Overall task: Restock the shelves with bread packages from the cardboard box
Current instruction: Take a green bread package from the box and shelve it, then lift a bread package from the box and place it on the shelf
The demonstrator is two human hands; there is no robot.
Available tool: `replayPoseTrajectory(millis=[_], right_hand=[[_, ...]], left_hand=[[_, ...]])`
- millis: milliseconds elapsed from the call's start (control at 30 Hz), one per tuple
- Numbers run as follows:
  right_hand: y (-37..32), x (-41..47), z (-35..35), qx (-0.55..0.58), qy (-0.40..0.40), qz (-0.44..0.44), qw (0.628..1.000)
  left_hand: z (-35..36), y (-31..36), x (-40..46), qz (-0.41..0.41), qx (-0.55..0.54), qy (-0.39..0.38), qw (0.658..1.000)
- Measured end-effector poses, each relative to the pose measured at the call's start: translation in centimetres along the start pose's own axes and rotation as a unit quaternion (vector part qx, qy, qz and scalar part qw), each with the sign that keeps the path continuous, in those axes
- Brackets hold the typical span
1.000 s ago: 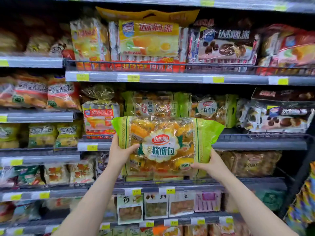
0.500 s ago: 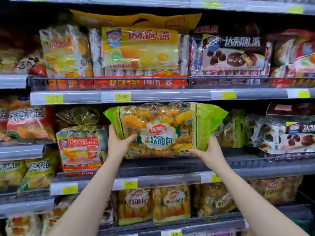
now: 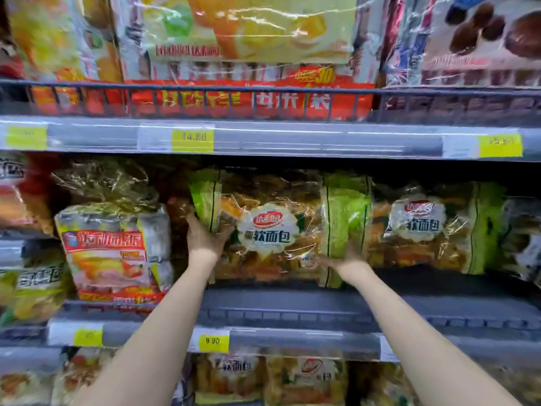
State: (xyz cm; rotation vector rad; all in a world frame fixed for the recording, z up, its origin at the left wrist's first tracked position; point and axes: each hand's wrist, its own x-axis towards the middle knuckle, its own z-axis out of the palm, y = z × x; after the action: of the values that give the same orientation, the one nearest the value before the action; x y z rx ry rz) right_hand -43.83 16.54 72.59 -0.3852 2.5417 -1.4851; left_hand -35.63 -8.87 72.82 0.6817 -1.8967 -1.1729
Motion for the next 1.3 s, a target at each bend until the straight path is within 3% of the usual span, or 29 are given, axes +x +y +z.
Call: replayPoseTrajectory(millis=[200,300,400,500,600,733,1000,1167,1300], right_hand=[[0.2,-0.2,-0.5,-0.026,0.018,0.002,1.0],[-0.3,-2.7,-1.7,-0.066,0.059,-0.055,0.995],[0.5,-6.1,-2.6,-0.164,0.102,-0.178,0.965],[2.5,-10.0,-1.9,-0.197,0.062,-0.263,0.942],[5.3,-14.2,-0.4,-0.205,0.027,-0.272,0.94],[10.7,-20.1,3.1,-0.185,-0.036,-0.221,0.957],[26.0,-32.6,14.4,-0.125,-0.111,0.047,0.985],[34.6,-38.3,20.6,-0.082,-0.154,0.206,0.963],[40.4,-40.1,25.1,-0.037,-0.162,0.284,0.944]], left_hand=[[-0.3,0.3,-0.3,0.032,0.059,0.039,0.997],[-1.6,2.2,-3.6,0.165,0.14,0.062,0.974],[-3.0,3.3,-9.1,0.279,0.155,-0.004,0.948],[-4.4,2.2,-15.0,0.303,0.136,-0.083,0.939],[-5.7,-1.5,-19.5,0.263,0.13,-0.147,0.945],[-8.3,-8.1,-25.1,0.152,0.118,-0.227,0.955],[-15.1,-24.7,-34.8,-0.019,0.154,-0.351,0.923],[-17.5,-34.5,-40.6,-0.171,0.146,-0.387,0.894],[-16.9,-42.6,-44.5,-0.229,0.149,-0.397,0.876]])
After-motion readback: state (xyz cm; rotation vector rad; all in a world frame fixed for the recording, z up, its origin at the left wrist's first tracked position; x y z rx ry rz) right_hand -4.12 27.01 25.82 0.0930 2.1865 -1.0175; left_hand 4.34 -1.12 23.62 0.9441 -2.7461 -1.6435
